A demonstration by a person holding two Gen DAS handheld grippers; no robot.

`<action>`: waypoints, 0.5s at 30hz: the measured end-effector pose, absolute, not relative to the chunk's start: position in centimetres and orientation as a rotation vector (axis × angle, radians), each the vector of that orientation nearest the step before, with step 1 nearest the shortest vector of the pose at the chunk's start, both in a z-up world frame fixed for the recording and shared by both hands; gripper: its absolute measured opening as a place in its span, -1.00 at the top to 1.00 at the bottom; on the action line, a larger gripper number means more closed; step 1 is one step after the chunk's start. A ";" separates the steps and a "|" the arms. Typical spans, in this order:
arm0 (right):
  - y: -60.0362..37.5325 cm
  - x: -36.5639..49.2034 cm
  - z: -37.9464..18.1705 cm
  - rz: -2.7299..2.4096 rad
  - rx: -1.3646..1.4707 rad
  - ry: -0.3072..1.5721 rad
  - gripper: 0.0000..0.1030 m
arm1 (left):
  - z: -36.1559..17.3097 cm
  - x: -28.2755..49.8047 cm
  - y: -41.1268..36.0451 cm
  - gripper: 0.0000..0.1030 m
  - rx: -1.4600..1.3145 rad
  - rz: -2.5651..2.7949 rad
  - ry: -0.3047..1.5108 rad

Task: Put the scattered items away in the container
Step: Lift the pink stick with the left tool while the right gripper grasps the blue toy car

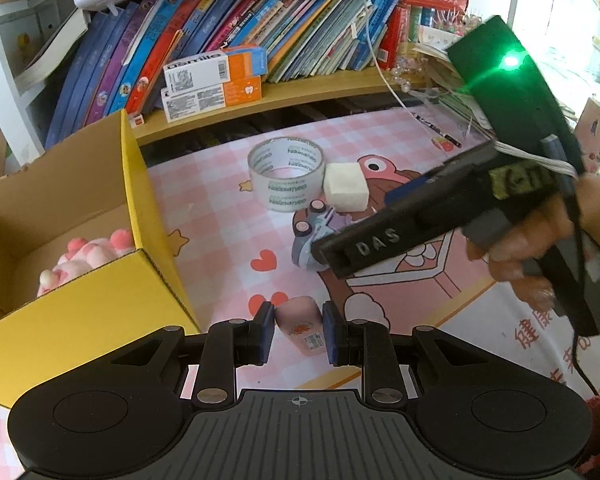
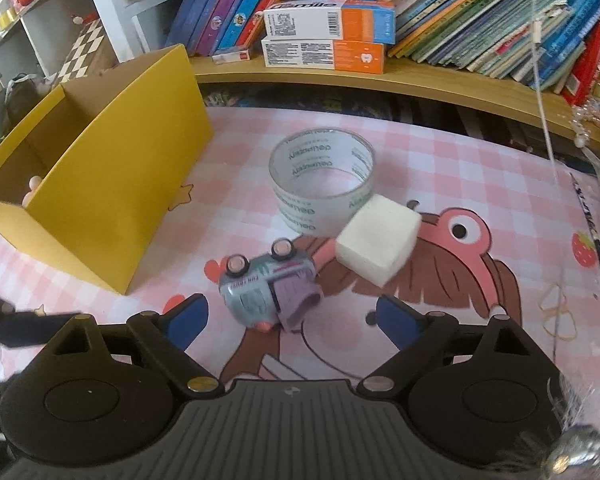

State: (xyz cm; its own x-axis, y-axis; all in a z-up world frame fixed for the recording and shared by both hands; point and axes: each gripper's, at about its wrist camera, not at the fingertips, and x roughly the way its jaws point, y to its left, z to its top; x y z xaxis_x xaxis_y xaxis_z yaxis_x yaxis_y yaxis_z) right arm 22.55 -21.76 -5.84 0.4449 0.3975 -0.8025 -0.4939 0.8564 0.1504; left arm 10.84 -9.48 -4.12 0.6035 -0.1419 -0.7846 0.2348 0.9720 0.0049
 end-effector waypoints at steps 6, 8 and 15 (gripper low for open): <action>-20.2 23.6 -6.9 0.577 -0.148 0.972 -0.79 | -4.0 10.9 -9.2 0.53 0.108 -0.215 0.897; -19.8 23.9 -7.4 0.578 -0.164 0.976 -0.79 | -3.9 10.9 -9.2 0.53 0.105 -0.214 0.896; -19.3 24.7 -8.2 0.566 -0.186 0.992 -0.75 | -3.9 10.8 -8.8 0.53 0.099 -0.208 0.898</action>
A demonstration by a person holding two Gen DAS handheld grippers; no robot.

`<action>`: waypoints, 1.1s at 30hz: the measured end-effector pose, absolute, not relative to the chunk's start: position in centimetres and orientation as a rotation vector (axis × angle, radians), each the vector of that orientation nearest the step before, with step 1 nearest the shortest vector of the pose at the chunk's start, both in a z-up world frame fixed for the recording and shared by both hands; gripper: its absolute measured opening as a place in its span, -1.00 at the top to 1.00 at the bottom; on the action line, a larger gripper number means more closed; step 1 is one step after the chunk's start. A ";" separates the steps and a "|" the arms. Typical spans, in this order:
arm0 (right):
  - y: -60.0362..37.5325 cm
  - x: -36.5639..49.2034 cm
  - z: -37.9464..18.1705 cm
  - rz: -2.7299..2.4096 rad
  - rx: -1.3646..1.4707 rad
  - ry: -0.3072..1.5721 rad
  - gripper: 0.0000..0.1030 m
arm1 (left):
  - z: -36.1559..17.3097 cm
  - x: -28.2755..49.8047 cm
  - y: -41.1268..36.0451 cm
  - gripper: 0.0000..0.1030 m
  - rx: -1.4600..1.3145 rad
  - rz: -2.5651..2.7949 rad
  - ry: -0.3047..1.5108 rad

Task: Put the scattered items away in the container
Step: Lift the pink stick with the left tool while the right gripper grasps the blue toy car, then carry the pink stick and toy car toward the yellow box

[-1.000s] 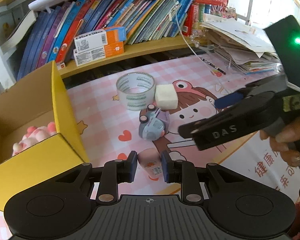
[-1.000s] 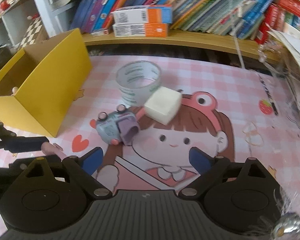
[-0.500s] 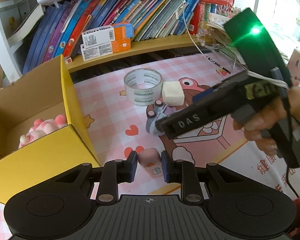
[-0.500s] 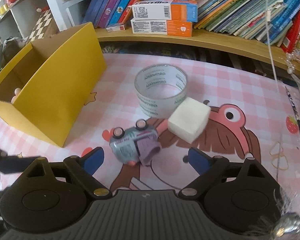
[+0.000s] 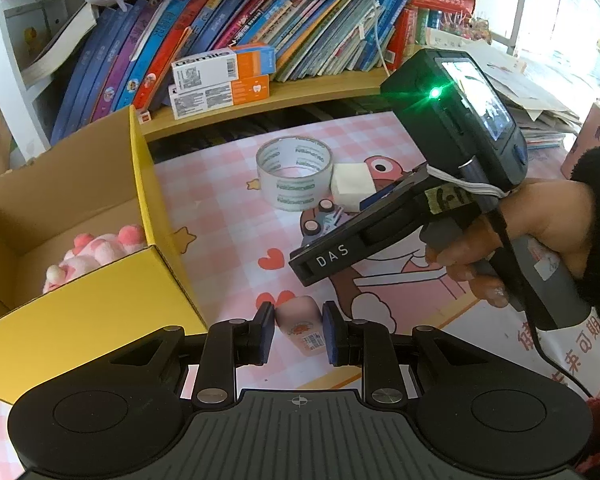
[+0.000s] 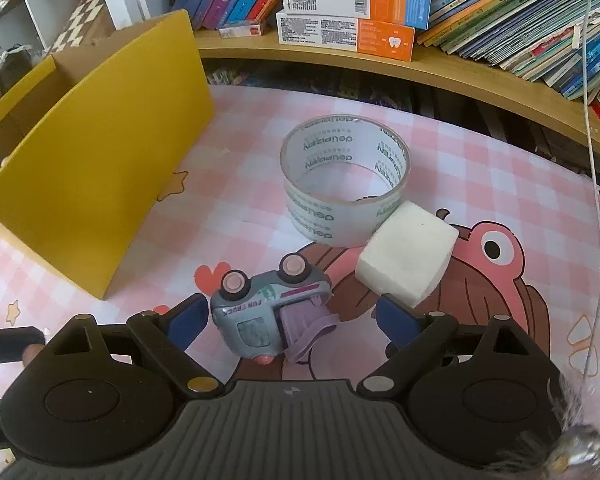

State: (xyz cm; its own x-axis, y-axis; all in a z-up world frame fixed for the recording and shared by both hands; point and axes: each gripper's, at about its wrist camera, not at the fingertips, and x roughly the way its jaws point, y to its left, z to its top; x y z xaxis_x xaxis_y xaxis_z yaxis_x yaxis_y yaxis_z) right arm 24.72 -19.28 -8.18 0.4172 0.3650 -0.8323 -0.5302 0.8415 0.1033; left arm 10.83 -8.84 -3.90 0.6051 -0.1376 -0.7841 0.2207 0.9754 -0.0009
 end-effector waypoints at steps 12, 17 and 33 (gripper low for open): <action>-19.3 24.2 -8.0 0.594 -0.190 1.002 -0.23 | -3.6 10.6 -8.8 0.53 0.103 -0.213 0.887; -20.0 23.4 -7.0 0.587 -0.176 0.984 -0.23 | -3.3 10.2 -8.9 0.53 0.103 -0.215 0.877; -23.6 17.4 -3.9 0.541 -0.131 0.956 -0.23 | -2.1 7.7 -9.1 0.53 0.106 -0.247 0.830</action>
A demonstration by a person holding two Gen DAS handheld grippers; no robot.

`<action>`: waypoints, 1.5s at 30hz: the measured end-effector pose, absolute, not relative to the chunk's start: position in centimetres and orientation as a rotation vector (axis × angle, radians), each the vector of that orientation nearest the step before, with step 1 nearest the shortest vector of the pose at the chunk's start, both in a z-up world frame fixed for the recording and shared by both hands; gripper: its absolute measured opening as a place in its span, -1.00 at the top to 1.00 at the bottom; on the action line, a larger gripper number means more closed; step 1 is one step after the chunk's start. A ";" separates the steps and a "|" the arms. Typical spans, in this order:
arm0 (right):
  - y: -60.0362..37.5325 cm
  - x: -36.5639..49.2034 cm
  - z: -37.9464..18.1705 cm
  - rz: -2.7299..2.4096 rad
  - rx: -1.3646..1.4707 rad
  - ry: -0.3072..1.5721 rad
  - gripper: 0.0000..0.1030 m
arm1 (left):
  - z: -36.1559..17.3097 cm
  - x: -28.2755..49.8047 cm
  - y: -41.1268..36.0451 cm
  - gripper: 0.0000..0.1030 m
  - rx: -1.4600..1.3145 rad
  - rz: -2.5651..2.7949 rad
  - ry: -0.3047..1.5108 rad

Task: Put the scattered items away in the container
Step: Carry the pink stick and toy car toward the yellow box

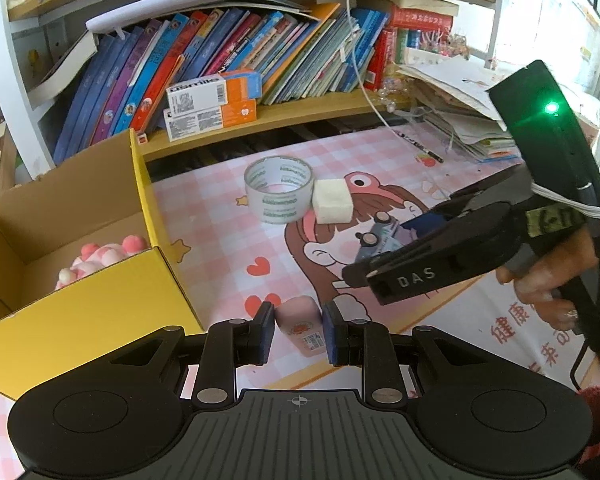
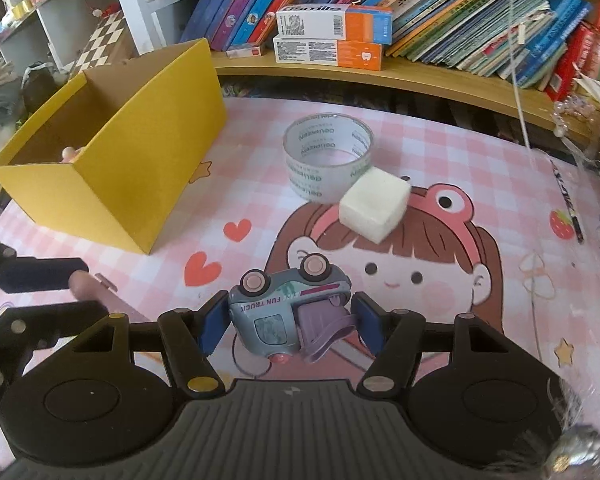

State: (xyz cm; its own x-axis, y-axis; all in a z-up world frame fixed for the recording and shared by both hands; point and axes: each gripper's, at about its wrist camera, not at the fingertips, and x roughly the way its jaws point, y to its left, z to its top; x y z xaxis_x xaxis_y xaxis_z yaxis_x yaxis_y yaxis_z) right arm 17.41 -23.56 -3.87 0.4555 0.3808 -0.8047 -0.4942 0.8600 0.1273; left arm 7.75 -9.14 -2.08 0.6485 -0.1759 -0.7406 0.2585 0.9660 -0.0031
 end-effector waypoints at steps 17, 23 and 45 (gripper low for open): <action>-24.0 12.2 -1.4 0.472 -0.098 0.925 -0.23 | -1.2 4.8 -7.5 0.53 0.110 -0.292 0.790; -22.5 10.7 -0.8 0.468 -0.082 0.920 -0.23 | -0.7 3.7 -5.7 0.53 0.108 -0.298 0.781; -14.3 6.9 1.2 0.509 -0.110 0.870 -0.24 | 1.8 0.3 1.5 0.53 0.082 -0.301 0.717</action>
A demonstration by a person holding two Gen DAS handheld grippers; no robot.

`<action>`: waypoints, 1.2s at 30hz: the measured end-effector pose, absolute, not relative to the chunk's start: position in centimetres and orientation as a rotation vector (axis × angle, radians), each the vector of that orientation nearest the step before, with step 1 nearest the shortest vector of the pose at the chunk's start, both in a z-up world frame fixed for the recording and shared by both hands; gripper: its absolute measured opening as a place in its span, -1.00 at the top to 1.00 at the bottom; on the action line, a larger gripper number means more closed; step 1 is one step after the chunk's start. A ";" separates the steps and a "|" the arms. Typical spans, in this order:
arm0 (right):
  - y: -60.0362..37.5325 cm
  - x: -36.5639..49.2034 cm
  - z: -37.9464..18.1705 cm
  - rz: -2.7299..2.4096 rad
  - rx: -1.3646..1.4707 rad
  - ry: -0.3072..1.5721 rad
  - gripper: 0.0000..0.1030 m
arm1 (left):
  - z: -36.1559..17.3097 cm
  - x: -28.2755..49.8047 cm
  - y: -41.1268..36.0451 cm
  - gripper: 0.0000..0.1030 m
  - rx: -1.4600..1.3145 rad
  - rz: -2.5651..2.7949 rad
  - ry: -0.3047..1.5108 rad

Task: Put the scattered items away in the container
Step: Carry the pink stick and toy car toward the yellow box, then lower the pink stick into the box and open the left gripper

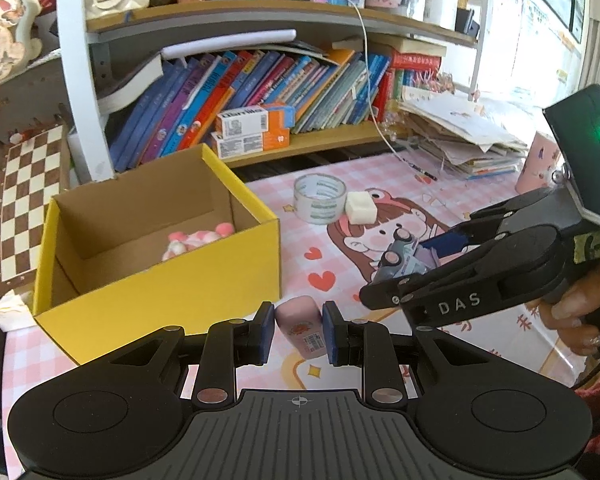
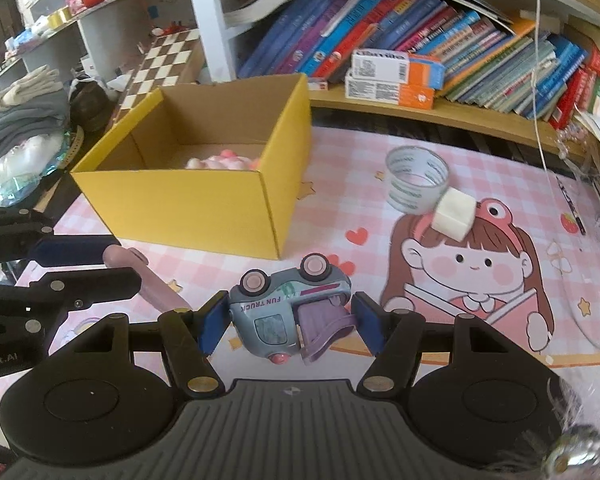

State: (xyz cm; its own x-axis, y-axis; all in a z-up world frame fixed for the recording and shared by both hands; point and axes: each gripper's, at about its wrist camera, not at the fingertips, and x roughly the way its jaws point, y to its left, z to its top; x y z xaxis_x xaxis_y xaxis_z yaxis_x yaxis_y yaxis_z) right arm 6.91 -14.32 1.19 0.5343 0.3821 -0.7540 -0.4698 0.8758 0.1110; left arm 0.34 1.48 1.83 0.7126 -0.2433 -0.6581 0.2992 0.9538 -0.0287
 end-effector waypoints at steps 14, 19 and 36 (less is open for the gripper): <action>-10.6 6.3 4.3 0.552 -0.177 0.777 -0.24 | 5.4 0.6 5.1 0.53 0.083 -0.287 0.594; -9.6 6.7 5.6 0.571 -0.189 0.747 -0.24 | 7.3 1.5 6.2 0.53 0.102 -0.279 0.534; -6.5 8.9 7.3 0.632 -0.220 0.707 -0.24 | 9.0 4.7 9.1 0.53 0.124 -0.237 0.471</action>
